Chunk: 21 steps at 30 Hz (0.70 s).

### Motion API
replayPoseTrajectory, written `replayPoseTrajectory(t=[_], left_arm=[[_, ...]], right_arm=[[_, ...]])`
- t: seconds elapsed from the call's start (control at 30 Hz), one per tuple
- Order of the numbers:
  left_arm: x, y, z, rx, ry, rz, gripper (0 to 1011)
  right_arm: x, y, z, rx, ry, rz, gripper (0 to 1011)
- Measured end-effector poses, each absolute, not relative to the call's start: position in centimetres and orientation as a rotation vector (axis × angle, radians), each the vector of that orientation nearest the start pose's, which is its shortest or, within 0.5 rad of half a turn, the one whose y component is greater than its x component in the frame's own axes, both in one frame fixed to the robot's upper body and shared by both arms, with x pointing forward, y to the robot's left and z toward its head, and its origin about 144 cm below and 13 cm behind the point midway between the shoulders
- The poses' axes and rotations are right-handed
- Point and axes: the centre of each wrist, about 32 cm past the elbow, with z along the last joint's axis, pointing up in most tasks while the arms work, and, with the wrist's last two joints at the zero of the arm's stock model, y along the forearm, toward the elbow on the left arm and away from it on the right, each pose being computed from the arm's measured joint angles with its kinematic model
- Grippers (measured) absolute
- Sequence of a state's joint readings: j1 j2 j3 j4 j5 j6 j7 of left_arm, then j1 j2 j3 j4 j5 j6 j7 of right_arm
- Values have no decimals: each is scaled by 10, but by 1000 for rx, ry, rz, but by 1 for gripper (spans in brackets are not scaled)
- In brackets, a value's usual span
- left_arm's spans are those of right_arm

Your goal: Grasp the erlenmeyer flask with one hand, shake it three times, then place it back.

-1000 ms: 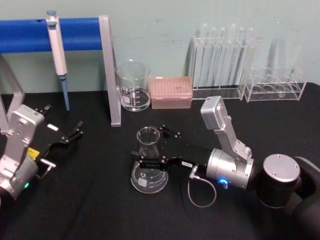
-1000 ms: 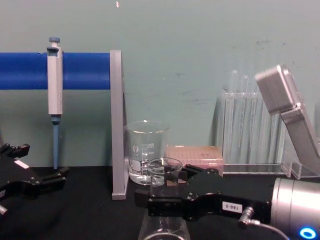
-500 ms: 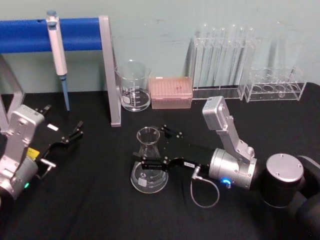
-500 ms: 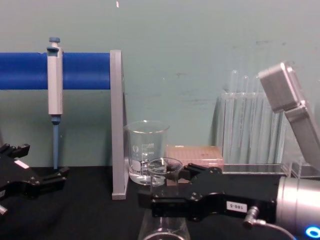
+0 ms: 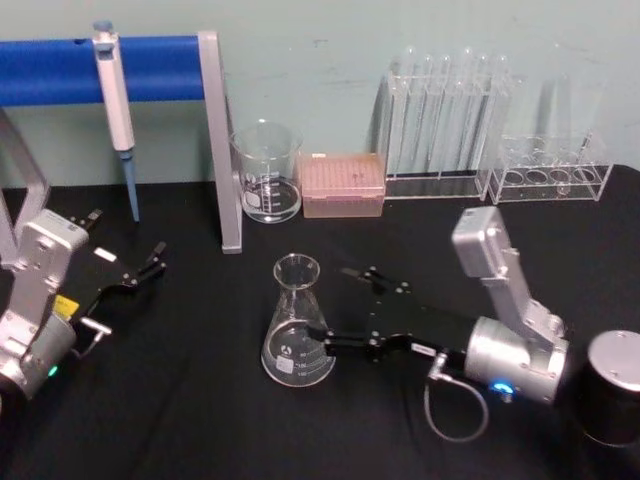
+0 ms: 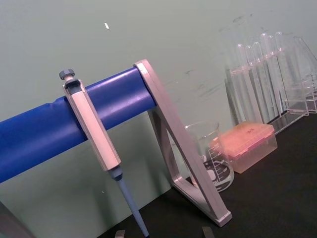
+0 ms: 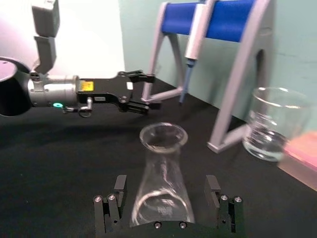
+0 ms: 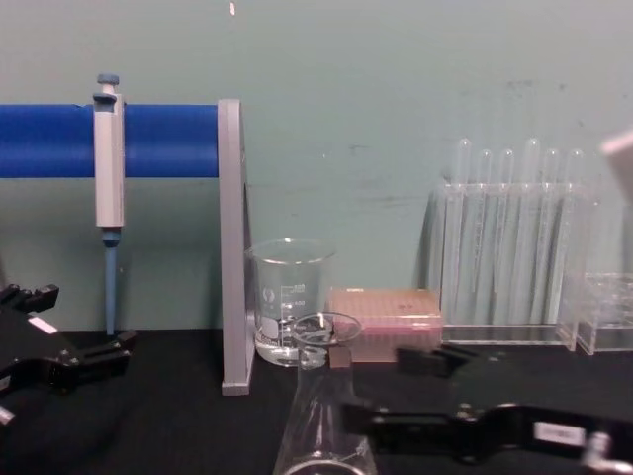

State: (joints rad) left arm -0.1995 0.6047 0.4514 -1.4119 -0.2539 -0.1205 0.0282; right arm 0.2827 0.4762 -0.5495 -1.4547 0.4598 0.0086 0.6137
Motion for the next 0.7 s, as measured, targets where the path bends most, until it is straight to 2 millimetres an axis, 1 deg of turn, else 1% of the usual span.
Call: replayPoseTrajectory(t=[0.13, 0.27, 0.37, 0.57, 0.7], left_arm=[[489, 310, 1140, 304, -285, 1248, 1001], [489, 310, 1140, 305, -285, 1248, 1001], [489, 310, 1140, 304, -285, 1248, 1001], [489, 310, 1140, 304, -285, 1248, 1001], [489, 310, 1140, 304, -285, 1248, 1001]], right_arm=[[489, -247, 1161, -138, 28, -599, 1000], [482, -259, 1164, -134, 21, -680, 1000], [480, -265, 1166, -120, 5, -752, 1000], [482, -265, 1165, -89, -22, -868, 1000], [488, -262, 1160, -84, -34, -969, 1000]])
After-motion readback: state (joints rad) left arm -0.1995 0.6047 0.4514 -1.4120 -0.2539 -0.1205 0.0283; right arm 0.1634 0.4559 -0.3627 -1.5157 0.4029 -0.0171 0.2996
